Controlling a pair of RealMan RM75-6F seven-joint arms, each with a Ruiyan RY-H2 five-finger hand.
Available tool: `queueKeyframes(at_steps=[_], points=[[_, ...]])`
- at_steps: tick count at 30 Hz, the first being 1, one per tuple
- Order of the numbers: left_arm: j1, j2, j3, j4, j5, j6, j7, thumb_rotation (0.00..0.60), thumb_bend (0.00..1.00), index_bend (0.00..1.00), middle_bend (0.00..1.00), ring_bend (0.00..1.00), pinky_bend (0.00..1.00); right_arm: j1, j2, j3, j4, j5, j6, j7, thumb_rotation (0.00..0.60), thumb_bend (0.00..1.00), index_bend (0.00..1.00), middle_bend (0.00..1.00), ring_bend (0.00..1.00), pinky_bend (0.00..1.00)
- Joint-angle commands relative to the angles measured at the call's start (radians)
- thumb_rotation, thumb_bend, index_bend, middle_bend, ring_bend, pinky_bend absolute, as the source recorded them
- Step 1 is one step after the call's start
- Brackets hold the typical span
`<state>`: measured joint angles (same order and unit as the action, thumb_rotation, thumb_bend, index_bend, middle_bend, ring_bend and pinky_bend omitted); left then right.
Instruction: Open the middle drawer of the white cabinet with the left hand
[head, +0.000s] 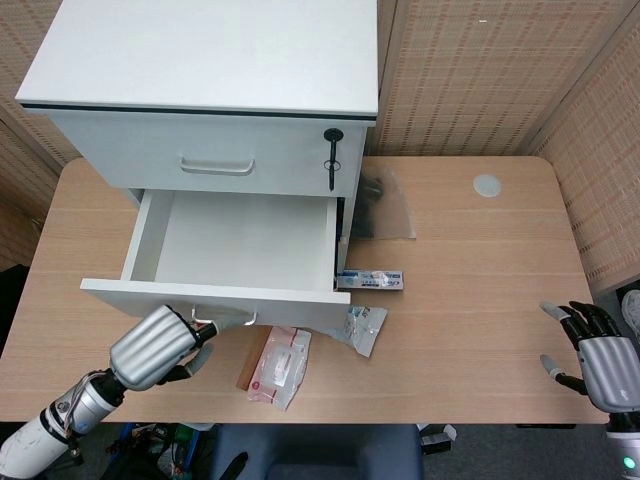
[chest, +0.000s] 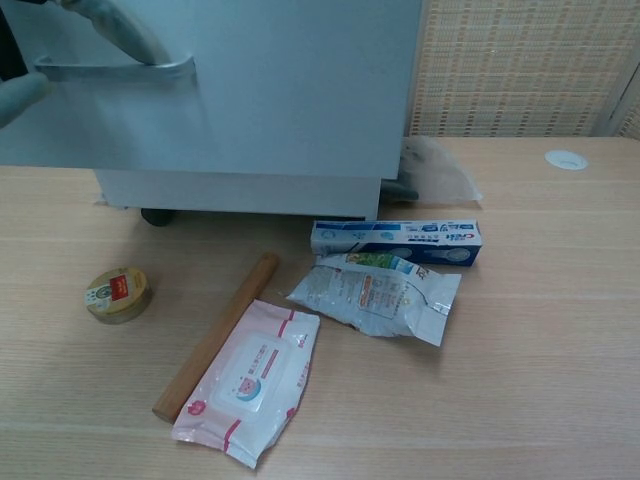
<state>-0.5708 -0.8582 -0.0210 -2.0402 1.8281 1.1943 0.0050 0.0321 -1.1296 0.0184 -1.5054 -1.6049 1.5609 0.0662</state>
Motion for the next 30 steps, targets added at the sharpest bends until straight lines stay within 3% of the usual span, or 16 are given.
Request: queueKeyframes(at_steps=[1, 12, 17, 19, 23, 26, 30], points=[[0.012, 0.001, 0.002, -0.003, 0.018, 0.023, 0.000, 0.600, 0.61, 0.20, 0.95, 0.97, 1.00, -0.001, 0.000, 0.000, 0.001, -0.001, 0.002, 0.001, 0.600, 0.20, 0.20, 0.26, 0.16, 0.15], [0.073, 0.014, 0.018, 0.013, 0.080, 0.121, -0.001, 0.600, 0.61, 0.20, 0.84, 0.82, 1.00, 0.005, -0.002, 0.002, 0.001, -0.008, 0.000, 0.004, 0.600, 0.20, 0.20, 0.26, 0.16, 0.15], [0.126, 0.009, 0.032, 0.037, 0.077, 0.174, 0.031, 0.600, 0.59, 0.26, 0.79, 0.74, 0.99, 0.006, -0.001, 0.003, 0.002, -0.008, 0.001, 0.007, 0.600, 0.20, 0.20, 0.26, 0.16, 0.15], [0.149, 0.005, 0.036, 0.046, 0.057, 0.190, 0.043, 0.600, 0.56, 0.28, 0.77, 0.72, 0.94, 0.007, 0.000, 0.003, 0.003, -0.007, 0.000, 0.008, 0.600, 0.20, 0.20, 0.26, 0.16, 0.15], [0.195, 0.002, 0.046, 0.062, -0.006, 0.218, 0.033, 0.600, 0.53, 0.32, 0.73, 0.67, 0.68, 0.007, 0.002, 0.004, 0.003, -0.008, 0.002, 0.010, 0.600, 0.20, 0.20, 0.26, 0.16, 0.15], [0.257, -0.012, 0.053, 0.092, -0.070, 0.270, 0.057, 0.600, 0.50, 0.34, 0.71, 0.65, 0.61, 0.006, 0.006, 0.006, 0.003, -0.006, 0.004, 0.012, 0.600, 0.19, 0.20, 0.26, 0.16, 0.15], [0.328, -0.030, 0.060, 0.122, -0.139, 0.323, 0.099, 0.600, 0.47, 0.36, 0.71, 0.63, 0.59, 0.009, 0.010, 0.007, 0.001, -0.004, -0.002, 0.012, 0.600, 0.18, 0.20, 0.26, 0.16, 0.15]])
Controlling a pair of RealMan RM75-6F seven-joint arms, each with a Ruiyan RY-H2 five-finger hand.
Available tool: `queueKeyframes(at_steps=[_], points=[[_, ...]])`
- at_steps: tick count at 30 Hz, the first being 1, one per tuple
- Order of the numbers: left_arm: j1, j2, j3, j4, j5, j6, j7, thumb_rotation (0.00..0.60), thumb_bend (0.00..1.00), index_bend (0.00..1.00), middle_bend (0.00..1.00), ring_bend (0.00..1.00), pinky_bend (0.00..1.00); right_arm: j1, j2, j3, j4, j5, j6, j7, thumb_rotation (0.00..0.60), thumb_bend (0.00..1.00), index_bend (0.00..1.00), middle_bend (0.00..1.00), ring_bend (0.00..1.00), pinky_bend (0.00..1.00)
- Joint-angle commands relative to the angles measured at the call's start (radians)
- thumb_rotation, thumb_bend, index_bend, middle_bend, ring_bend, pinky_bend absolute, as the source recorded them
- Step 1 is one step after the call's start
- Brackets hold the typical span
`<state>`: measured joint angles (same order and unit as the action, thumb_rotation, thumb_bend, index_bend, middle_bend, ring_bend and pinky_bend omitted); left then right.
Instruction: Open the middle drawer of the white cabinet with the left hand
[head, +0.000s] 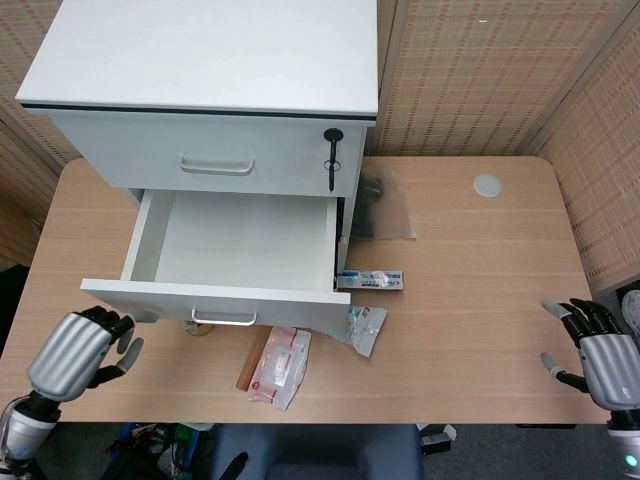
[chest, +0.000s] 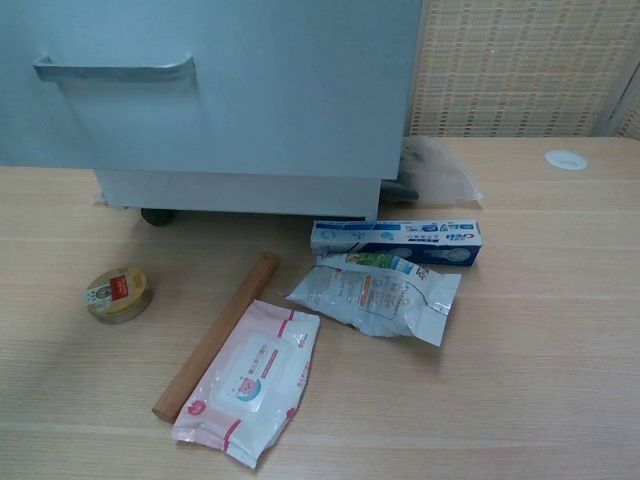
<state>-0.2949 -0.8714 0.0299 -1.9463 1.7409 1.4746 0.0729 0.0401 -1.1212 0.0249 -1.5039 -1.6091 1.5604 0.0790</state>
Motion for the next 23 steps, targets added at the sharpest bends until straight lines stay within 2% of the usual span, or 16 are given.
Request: queueKeyframes(at_steps=[1, 8, 12, 17, 23], points=[[0.066, -0.022, 0.012, 0.035, -0.067, 0.051, 0.035, 0.600, 0.46, 0.36, 0.71, 0.63, 0.59, 0.003, 0.002, 0.000, -0.002, -0.001, -0.003, -0.002, 0.600, 0.18, 0.20, 0.26, 0.16, 0.15], [0.156, -0.077, 0.015, 0.116, -0.158, 0.108, 0.088, 0.600, 0.41, 0.37, 0.69, 0.60, 0.57, 0.012, 0.002, 0.000, -0.013, -0.009, -0.013, -0.011, 0.600, 0.18, 0.20, 0.26, 0.16, 0.15], [0.186, -0.104, 0.015, 0.150, -0.191, 0.114, 0.093, 0.600, 0.41, 0.36, 0.63, 0.52, 0.48, 0.015, 0.000, -0.001, -0.015, -0.010, -0.016, -0.014, 0.600, 0.18, 0.20, 0.26, 0.16, 0.15], [0.212, -0.141, 0.008, 0.178, -0.220, 0.119, 0.123, 0.600, 0.38, 0.28, 0.47, 0.38, 0.35, 0.017, 0.000, -0.003, -0.018, -0.011, -0.019, -0.017, 0.600, 0.18, 0.20, 0.26, 0.16, 0.15], [0.221, -0.180, -0.005, 0.196, -0.208, 0.129, 0.133, 0.600, 0.38, 0.26, 0.45, 0.36, 0.32, 0.016, 0.006, -0.002, -0.026, -0.011, -0.016, -0.025, 0.600, 0.18, 0.20, 0.26, 0.16, 0.15]])
